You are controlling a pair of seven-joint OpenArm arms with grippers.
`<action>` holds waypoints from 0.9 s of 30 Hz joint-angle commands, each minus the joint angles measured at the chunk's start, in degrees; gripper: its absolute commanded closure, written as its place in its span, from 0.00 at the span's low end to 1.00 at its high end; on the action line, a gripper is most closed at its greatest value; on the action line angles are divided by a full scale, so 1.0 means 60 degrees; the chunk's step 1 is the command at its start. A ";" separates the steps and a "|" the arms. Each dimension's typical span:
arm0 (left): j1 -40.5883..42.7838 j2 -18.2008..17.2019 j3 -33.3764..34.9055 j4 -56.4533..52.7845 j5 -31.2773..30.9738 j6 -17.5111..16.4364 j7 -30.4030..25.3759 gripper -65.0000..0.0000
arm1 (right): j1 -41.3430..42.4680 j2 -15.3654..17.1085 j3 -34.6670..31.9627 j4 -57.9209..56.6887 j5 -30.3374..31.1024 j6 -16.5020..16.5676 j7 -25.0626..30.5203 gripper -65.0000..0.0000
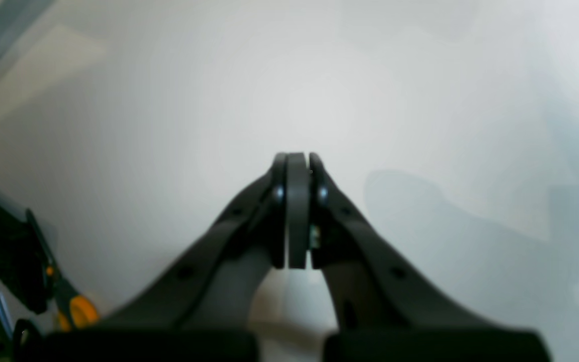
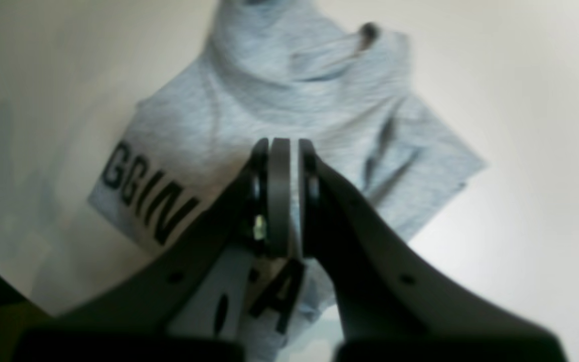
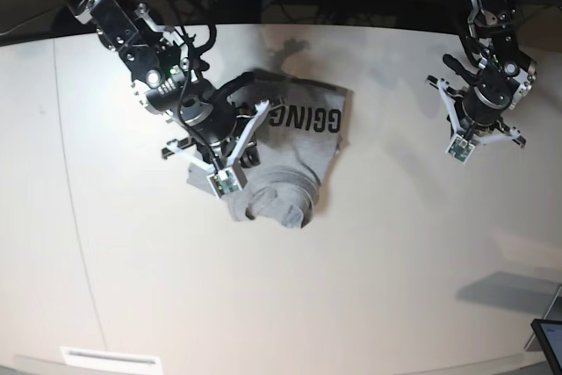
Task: Fold the T-shirt properly
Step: 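Press both grippers on the bundle to square it, then open them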
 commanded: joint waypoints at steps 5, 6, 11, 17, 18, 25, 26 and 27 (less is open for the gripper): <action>0.0502 0.0209 -0.0067 0.0632 -0.0089 0.0071 -0.0202 1.00 | 0.0132 -0.0014 -0.0072 0.0168 -0.0116 -0.0058 0.0259 0.95; 0.0546 0.0355 -0.0067 0.0617 -0.0089 0.0071 -0.0202 1.00 | 0.0132 -0.0014 -0.0087 0.0183 -0.0116 -0.0058 0.0200 0.95; 0.0516 0.0912 -0.0023 0.0617 -0.0089 0.0071 -0.0202 1.00 | -0.0381 -0.0029 -0.0087 0.0153 -0.0116 -0.0058 0.0200 0.95; 0.0428 0.1000 -0.0023 0.0617 -0.0089 0.0071 -0.0202 1.00 | -0.0923 -0.0044 0.0001 -0.0404 -0.0116 -0.0102 0.0303 0.95; 0.0428 0.0985 -0.0052 0.0617 -0.0089 0.0071 -0.0202 1.00 | -0.0953 -0.0058 0.0001 -0.0521 -0.0116 -0.0102 0.0303 0.95; 0.0297 0.1015 -0.0067 0.0632 -0.0089 0.0071 -0.0202 1.00 | -0.1260 -0.0542 0.0734 -0.0828 -0.0145 -0.0102 0.0200 0.95; 0.0282 0.1015 -0.0067 0.0646 -0.0089 0.0071 -0.0202 1.00 | -0.1260 -0.0527 0.0748 -0.0828 -0.0145 -0.0102 0.0200 0.95; 0.0282 0.1015 -0.0067 0.0646 -0.0089 0.0071 -0.0202 1.00 | -0.1260 -0.0512 0.0792 -0.0828 -0.0145 -0.0102 0.0186 0.95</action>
